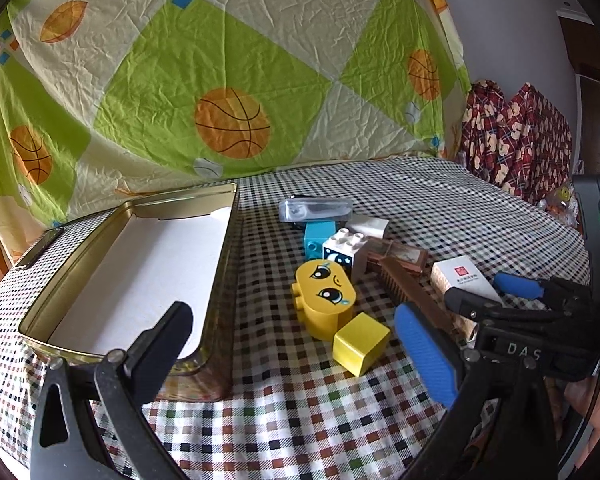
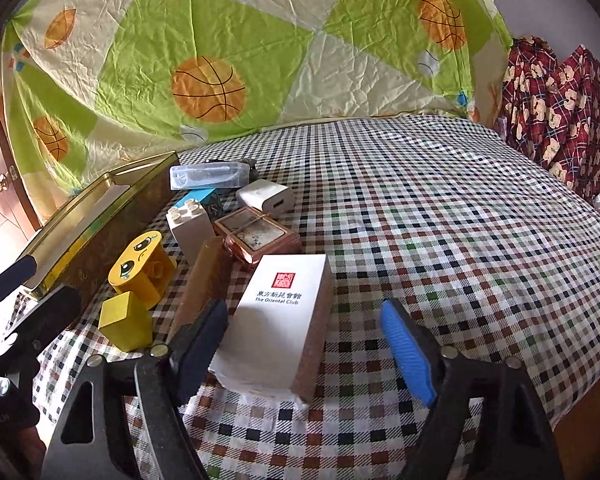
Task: Organize rigid objects
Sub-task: 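Move the left and right grippers toward the yellow cube and white card box, then grasp the yellow cube with the left gripper while the right gripper grasps the white card box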
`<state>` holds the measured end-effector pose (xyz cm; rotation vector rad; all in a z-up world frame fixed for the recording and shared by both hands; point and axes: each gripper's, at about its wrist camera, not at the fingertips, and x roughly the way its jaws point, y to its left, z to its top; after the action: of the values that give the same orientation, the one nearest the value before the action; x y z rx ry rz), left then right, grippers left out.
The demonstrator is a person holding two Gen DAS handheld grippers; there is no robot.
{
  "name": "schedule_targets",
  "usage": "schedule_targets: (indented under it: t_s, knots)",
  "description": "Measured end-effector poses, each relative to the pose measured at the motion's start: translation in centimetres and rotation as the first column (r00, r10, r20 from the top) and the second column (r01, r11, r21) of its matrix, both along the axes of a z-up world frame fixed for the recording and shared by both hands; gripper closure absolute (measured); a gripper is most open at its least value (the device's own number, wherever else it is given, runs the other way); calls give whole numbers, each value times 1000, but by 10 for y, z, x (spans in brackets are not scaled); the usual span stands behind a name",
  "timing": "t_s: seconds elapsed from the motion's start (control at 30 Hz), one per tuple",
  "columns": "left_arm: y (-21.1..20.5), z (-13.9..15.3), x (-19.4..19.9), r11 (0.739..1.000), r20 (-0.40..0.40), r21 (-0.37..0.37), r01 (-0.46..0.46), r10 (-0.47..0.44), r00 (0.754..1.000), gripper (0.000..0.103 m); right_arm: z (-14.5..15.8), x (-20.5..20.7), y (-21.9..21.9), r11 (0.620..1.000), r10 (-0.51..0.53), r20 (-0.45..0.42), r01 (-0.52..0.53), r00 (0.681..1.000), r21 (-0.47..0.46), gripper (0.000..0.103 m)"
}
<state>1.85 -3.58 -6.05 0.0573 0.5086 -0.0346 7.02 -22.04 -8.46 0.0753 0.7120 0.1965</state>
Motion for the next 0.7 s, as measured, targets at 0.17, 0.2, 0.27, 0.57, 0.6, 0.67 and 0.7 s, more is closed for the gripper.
schedule_targets:
  t_s: [0.17,0.2,0.27,0.57,0.6,0.67,0.7]
  knots:
    - [-6,0,3,1000,-7,0,20,-20,1000,0,1,5,0,1000,-14,-5,14,1000,-23,26]
    - [-8,0,4,1000,-12,1,28,-28,1000,0,3,7,2,999,-11,-2,11,1000,-42,26]
    - [-13,-2,8,999,-22,7,39,-38,999,0,5,10,5,998,-1,0,1,1000,-70,26]
    - [-24,-12,24,997,-109,2,81,-80,991,2,0,27,11,990,48,-61,-56,997,-133,58]
    - [-24,-14,26,997,-120,-2,82,-81,989,4,0,28,10,990,52,-61,-59,997,-130,59]
    - [-24,-17,29,996,-144,-12,87,-88,986,7,-1,27,11,989,58,-51,-64,997,-137,59]
    - [-24,-19,30,996,-153,-16,90,-92,984,8,-1,27,12,988,60,-46,-66,997,-140,59]
